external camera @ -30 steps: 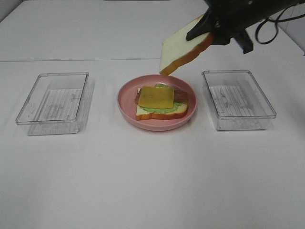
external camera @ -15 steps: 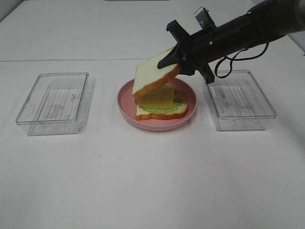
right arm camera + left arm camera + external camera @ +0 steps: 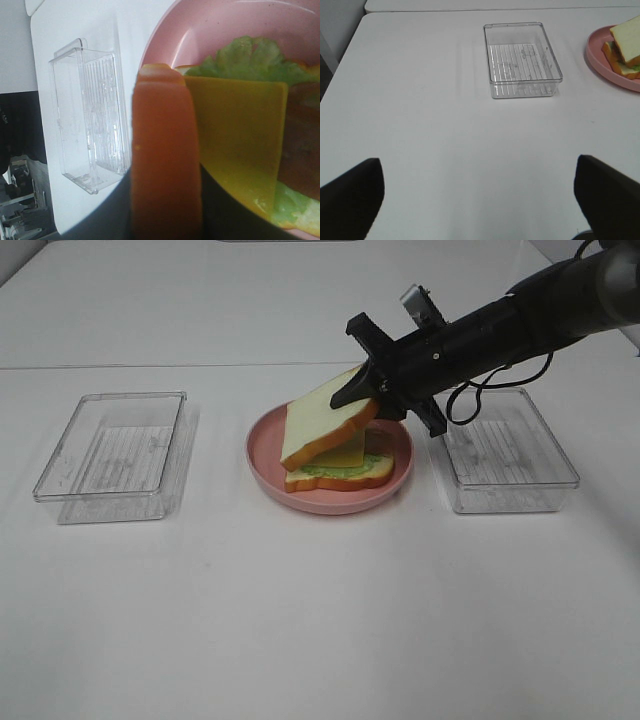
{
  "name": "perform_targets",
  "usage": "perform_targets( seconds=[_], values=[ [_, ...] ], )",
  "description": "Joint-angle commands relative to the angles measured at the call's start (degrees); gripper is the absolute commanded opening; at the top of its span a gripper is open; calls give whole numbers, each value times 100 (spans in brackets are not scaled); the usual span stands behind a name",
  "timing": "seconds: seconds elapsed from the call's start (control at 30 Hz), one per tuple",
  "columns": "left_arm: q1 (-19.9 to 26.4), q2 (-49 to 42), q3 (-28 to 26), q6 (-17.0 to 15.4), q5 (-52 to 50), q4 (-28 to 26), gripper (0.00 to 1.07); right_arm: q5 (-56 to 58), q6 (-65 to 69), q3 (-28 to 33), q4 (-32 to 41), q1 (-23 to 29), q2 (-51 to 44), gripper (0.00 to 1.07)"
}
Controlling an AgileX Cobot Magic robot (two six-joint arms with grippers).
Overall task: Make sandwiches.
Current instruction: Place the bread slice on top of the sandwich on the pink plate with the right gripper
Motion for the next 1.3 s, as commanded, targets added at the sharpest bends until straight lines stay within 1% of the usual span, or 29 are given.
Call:
perform_targets(
  seconds=[0.03, 0.2, 0.27, 0.3, 0.33, 0.37, 0.4, 0.43, 0.47, 0.5, 0.53, 0.57, 0.6, 0.63, 0.67, 0.7, 0.77, 0.8, 0.87, 0.9, 0.97, 1.03, 1.07, 1.1, 1.13, 1.17, 1.2, 1.23, 1.3],
  values=[
    [-11, -103, 0, -34, -34, -11, 98, -46, -34, -23, -241, -6, 6, 0],
    [-11, -103, 0, -34, -34, -11, 98, -52, 34, -23, -292, -6, 6, 0],
    [-11, -103, 0, -34, -34, -11, 98, -74, 34, -23, -309, -6, 6, 2],
    [-11, -103, 0, -34, -34, -11, 98, -92, 34, -23, -361, -6, 6, 6],
    [-11, -103, 0, -34, -34, -11, 98, -92, 34, -23, -361, -6, 6, 6],
    [-11, -103, 0, -34, -34, -11, 98, -97, 34, -23, -413, -6, 6, 9],
    [-11, -103, 0, -34, -34, -11, 98, -86, 34, -23, -550, -6, 6, 17],
    [-11, -103, 0, -34, -34, -11, 98, -86, 34, -23, -550, -6, 6, 17],
    [-11, -103, 0, -34, -34, -11, 98, -63, 80, -23, -630, -6, 6, 27],
    [-11, -103, 0, -34, -34, -11, 98, -57, 126, -23, -653, -6, 6, 33],
    [-11, -103, 0, -34, -34, -11, 98, -57, 126, -23, -653, -6, 6, 33],
    [-11, -103, 0, -34, -34, -11, 98, -57, 172, -23, -665, -6, 6, 44],
    [-11, -103, 0, -34, -34, -11, 98, -57, 172, -23, -665, -6, 6, 44],
    [-11, -103, 0, -34, -34, -11, 98, -57, 189, -23, -665, -6, 0, 50],
    [-11, -103, 0, -34, -34, -11, 98, -74, 189, -23, -676, -6, -17, 60],
    [-11, -103, 0, -34, -34, -11, 98, -74, 189, -23, -676, -6, -17, 60],
    [-11, -103, 0, -34, -34, -11, 98, -80, 189, -23, -705, -6, -80, 69],
    [-11, -103, 0, -34, -34, -11, 98, -80, 189, -23, -705, -6, -80, 69],
    [-11, -103, 0, -34, -34, -11, 98, -97, 189, -23, -808, -6, -155, 73],
    [-11, -103, 0, -34, -34, -11, 98, -166, 206, -23, -1008, -6, -241, 74],
    [-11, -103, 0, -34, -34, -11, 98, -206, 252, -23, -1106, -6, -292, 74],
    [-11, -103, 0, -34, -34, -11, 98, -361, 481, -23, -1604, -6, -476, 74],
    [-11, -103, 0, -34, -34, -11, 98, -361, 481, -23, -1604, -6, -476, 74],
    [-11, -103, 0, -34, -34, -11, 98, -413, 733, -23, -2057, -6, -602, 74],
    [-11, -103, 0, -34, -34, -11, 98, -413, 733, -23, -2057, -6, -602, 74],
    [-11, -103, 0, -34, -34, -11, 98, -407, 991, -23, -2561, -6, -716, 76],
    [-11, -103, 0, -34, -34, -11, 98, -401, 1106, -23, -2785, -6, -773, 78],
    [-11, -103, 0, -34, -34, -11, 98, -401, 1106, -23, -2785, -6, -773, 78],
    [-11, -103, 0, -34, -34, -11, 98, -350, 1644, -23, -3793, -6, -1066, 85]
  ],
)
